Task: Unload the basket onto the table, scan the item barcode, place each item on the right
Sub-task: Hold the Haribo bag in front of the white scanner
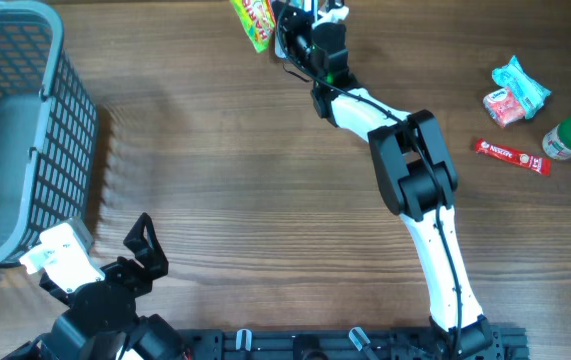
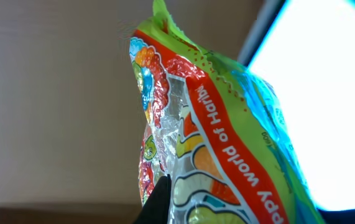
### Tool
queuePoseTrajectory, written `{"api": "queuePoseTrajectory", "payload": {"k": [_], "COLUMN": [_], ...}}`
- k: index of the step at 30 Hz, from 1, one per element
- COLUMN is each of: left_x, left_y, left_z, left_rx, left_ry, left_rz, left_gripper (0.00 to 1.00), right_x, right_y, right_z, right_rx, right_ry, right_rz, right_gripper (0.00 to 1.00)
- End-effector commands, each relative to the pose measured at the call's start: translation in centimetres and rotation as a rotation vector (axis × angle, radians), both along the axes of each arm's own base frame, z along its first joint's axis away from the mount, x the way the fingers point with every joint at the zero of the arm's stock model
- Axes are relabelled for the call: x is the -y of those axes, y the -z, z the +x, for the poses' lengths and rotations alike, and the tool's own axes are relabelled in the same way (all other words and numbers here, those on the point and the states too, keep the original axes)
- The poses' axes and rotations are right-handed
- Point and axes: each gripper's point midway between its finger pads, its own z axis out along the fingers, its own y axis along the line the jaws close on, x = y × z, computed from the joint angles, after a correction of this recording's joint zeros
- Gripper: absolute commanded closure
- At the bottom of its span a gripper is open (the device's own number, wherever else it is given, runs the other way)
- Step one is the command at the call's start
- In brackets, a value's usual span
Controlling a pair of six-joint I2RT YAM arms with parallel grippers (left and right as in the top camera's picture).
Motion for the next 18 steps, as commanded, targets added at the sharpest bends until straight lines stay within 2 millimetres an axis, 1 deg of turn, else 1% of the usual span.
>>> {"api": "queuePoseTrajectory", "payload": {"k": [1, 3, 7, 9, 12, 14, 16, 18], "left_x": [-0.2, -0.2, -0.2, -0.2, -0.2, -0.2, -0.2, -0.2], "left_y": [0.0, 0.0, 0.0, 0.0, 0.0, 0.0, 0.0, 0.0], "left_z": [0.0, 0.0, 0.0, 0.0, 0.0, 0.0, 0.0, 0.0], "left_rx": [0.003, 0.003, 0.003, 0.003, 0.003, 0.003, 0.003, 0.003], "left_ry": [-0.014, -0.014, -0.014, -0.014, -0.014, -0.014, -0.014, -0.014], "left_rz": [-0.011, -0.011, -0.011, -0.011, -0.011, -0.011, -0.011, -0.011], "left_gripper": [0.0, 0.0, 0.0, 0.0, 0.0, 0.0, 0.0, 0.0], "right_x": [0.4, 0.7, 0.7, 0.6, 0.1, -0.7, -1.3, -2.0], "right_y": [-0.5, -0.5, -0.5, -1.0, -3.1, -5.8, -7.2, -9.0], "right_z": [0.7, 0.8, 0.8, 0.7, 0.2, -0.9, -1.7, -2.7], "right_rx": [0.058, 0.065, 0.07, 0.088, 0.217, 0.395, 0.442, 0.5], "right_ry": [0.002, 0.007, 0.002, -0.005, -0.033, -0.092, -0.146, -0.21], "right_rz": [-0.023, -0.036, -0.041, -0.037, -0.079, -0.15, -0.161, -0.19], "right_gripper": [0.96, 0.96, 0.96, 0.96, 0.95, 0.95, 0.95, 0.95]}}
